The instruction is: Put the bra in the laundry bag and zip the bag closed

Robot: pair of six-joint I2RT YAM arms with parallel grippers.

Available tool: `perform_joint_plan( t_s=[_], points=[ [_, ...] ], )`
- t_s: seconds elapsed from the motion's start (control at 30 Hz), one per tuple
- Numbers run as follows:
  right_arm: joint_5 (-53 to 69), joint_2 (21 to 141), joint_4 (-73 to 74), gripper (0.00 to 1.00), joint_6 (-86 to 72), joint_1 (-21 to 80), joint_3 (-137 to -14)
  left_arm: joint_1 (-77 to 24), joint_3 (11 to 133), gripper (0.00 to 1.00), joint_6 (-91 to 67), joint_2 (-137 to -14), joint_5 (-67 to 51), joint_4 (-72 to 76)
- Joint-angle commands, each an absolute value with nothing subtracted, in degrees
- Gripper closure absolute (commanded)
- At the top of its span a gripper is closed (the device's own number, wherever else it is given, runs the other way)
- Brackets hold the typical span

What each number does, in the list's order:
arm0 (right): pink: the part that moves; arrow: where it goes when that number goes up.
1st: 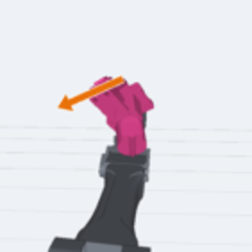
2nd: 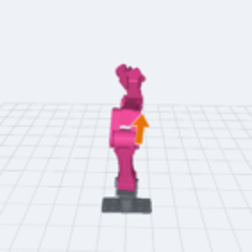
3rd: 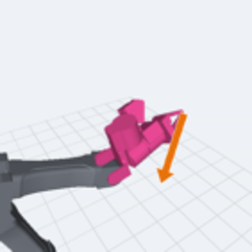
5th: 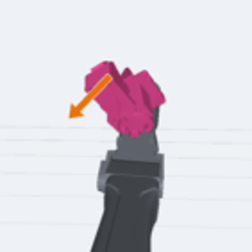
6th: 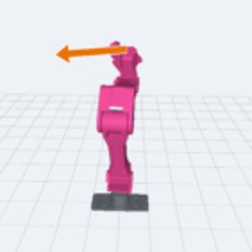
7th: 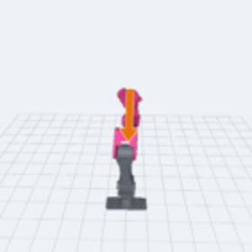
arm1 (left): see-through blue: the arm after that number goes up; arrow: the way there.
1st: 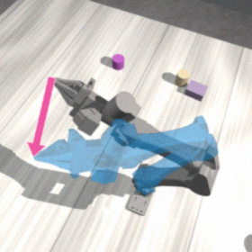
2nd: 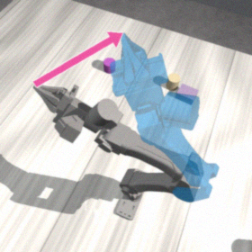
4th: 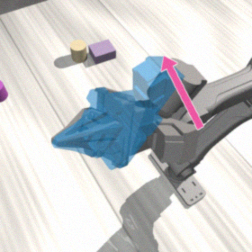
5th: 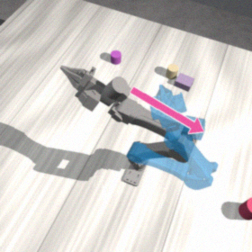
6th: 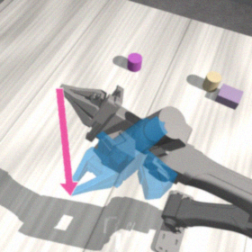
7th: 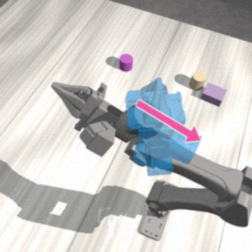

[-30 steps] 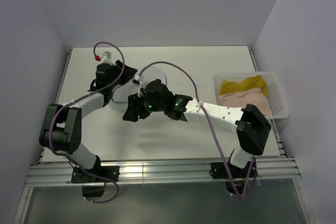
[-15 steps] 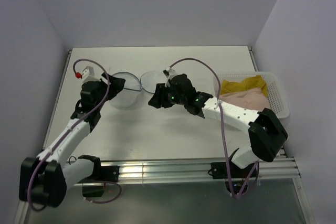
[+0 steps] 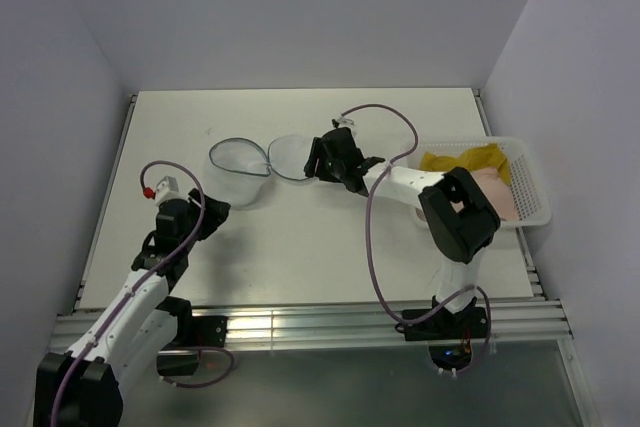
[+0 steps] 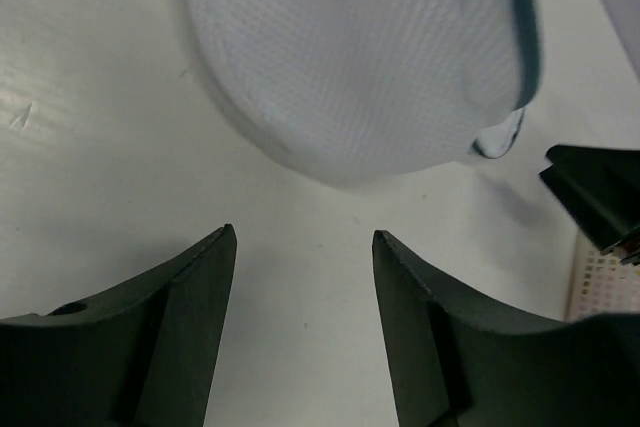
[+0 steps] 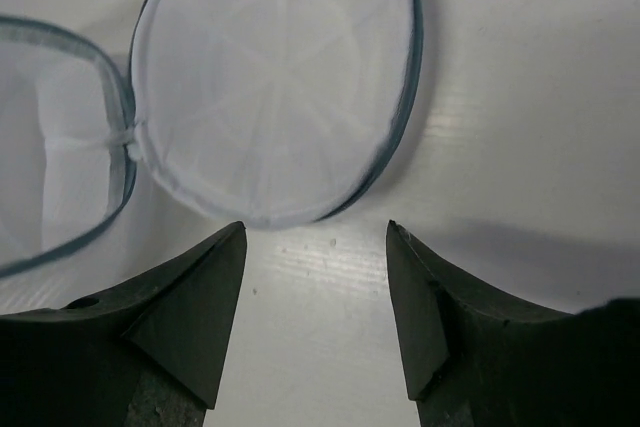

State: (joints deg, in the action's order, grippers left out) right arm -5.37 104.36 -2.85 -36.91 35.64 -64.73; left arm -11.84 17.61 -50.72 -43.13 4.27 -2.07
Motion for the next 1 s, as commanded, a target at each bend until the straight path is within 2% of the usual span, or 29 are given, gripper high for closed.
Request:
perform_joint_plan(
  t_s=[0.0, 0.23, 0.33, 0.5, 0.63, 0.8, 0.83, 0.9, 0.93, 0.97],
  points=[
    [-10.55, 107.04, -4.39, 0.35, -39.72, 34.28, -69.52, -11.69, 16.26, 0.36, -51.59, -45.77, 2.55, 2.87],
    [-9.32, 113.29, -3.69, 0.36, -42.36, 32.96, -73.92, -10.73, 14.95, 0.34, -52.82, -56.77, 4.21, 13.43],
    [-8.35, 114.25, -4.22, 0.37, -42.80, 32.87, -73.83, -8.63, 13.28, 0.35, -53.79, -60.11, 2.56, 22.02],
    [-6.60, 115.75, -5.01, 0.39, -43.94, 32.17, -73.92, -7.56, 14.59, 0.39, -54.05, -66.96, 1.84, 26.98],
    [-5.45, 117.51, -5.45, 0.41, -44.65, 31.90, -74.79, -7.47, 15.73, 0.51, -54.84, -71.71, 2.11, 31.19],
    [-4.84, 118.74, -6.24, 0.56, -44.82, 31.73, -74.97, -7.38, 17.05, 0.67, -54.93, -75.93, 3.77, 32.78],
    [-4.57, 118.74, -6.41, 0.65, -44.82, 31.73, -74.80, -7.38, 17.40, 0.75, -55.11, -76.11, 4.13, 32.70],
    [-3.52, 118.48, -7.29, 0.70, -44.56, 31.73, -74.27, -7.12, 18.19, 0.86, -55.28, -76.64, 4.66, 30.78],
    [-2.99, 118.22, -7.38, 0.74, -44.65, 31.73, -73.31, -7.03, 18.89, 0.97, -55.28, -76.81, 5.09, 30.07],
    [-2.21, 117.78, -7.82, 0.78, -44.91, 31.82, -72.26, -7.03, 18.98, 1.00, -55.28, -76.64, 5.36, 29.71]
  ],
)
